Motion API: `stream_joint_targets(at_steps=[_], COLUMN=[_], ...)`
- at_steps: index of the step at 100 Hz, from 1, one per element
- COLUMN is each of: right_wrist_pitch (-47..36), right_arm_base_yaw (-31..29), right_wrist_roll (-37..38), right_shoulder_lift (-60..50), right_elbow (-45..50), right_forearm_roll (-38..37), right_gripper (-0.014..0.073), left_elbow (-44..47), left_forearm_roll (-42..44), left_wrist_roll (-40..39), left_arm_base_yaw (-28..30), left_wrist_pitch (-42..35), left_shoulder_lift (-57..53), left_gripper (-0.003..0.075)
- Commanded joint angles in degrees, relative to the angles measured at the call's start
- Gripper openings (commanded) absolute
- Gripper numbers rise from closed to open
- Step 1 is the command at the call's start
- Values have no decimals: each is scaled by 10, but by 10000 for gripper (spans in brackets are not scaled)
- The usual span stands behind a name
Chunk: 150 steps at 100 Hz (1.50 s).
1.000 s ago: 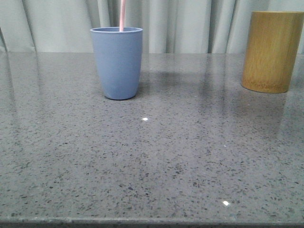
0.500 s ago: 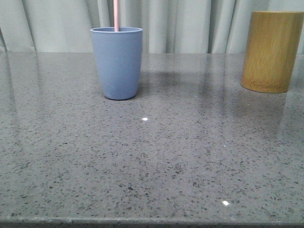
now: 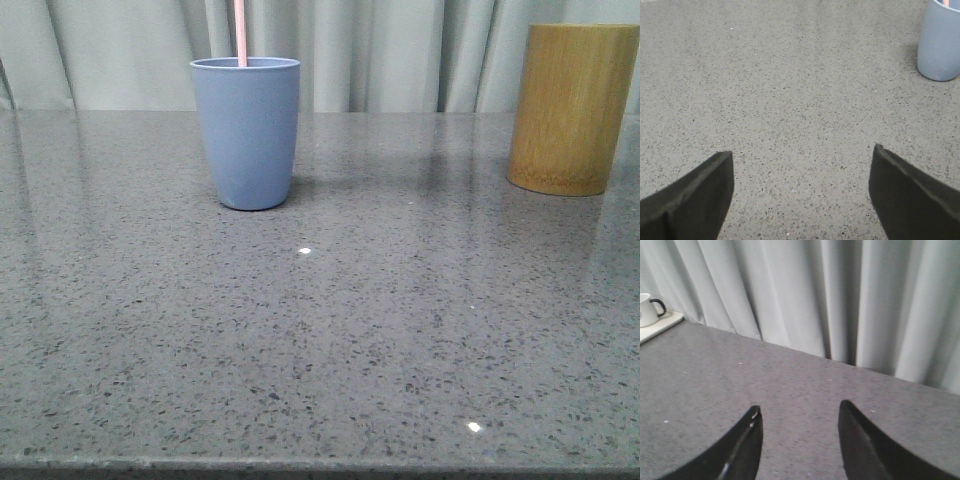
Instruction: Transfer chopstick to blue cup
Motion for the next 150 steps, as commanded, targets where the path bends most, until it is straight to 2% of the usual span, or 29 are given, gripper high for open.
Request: stream_joint_targets(at_steps=[1,16,52,72,99,112,135,142,150], right_wrist_pitch=[17,64,69,88,139,166,157,156,156], right_arm_base_yaw=[-40,-109,-217,-225,-225,-225,-225,-225,-225], right_wrist_roll=[-16,-16,-16,-16,-12,7,22,22,22], right_shoulder_lift=[-58,-129,-378,-542,-712,-747,-755,-755,-755], right_elbow=[-5,52,292,426,541,571,579,579,579], right_forearm_roll=[-26,-55,-114,-139,-139,-139,-139,-139,-139], right_gripper=[372,372,372,372,372,372,365,322,228], left_elbow=[-16,-16,-16,-16,-16,-16,-16,-16,-16], left_forearm_roll=[12,12,12,12,12,12,12,12,12], left_wrist_roll=[-3,-3,-3,-3,-3,-3,-3,-3,-3], left_arm_base_yaw=[-3,-3,-3,-3,-3,-3,-3,-3,-3], left_wrist_pitch=[-36,-36,-36,-36,-36,-36,-36,-36,-36], left_shoulder_lift=[3,3,3,3,3,3,3,3,3], left_gripper=[547,547,547,547,547,547,545,522,456])
